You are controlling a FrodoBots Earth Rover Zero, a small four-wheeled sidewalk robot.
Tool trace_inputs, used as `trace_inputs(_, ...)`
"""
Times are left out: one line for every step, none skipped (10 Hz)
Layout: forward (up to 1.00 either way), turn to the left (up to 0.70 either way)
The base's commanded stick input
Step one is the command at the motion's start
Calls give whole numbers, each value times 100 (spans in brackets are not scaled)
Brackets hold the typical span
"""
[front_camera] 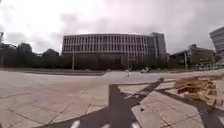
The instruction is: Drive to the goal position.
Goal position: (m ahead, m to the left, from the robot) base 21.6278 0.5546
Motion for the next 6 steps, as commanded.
trace_inputs(70,0)
trace_inputs(70,0)
trace_inputs(70,0)
trace_inputs(70,0)
trace_inputs(70,0)
trace_inputs(70,0)
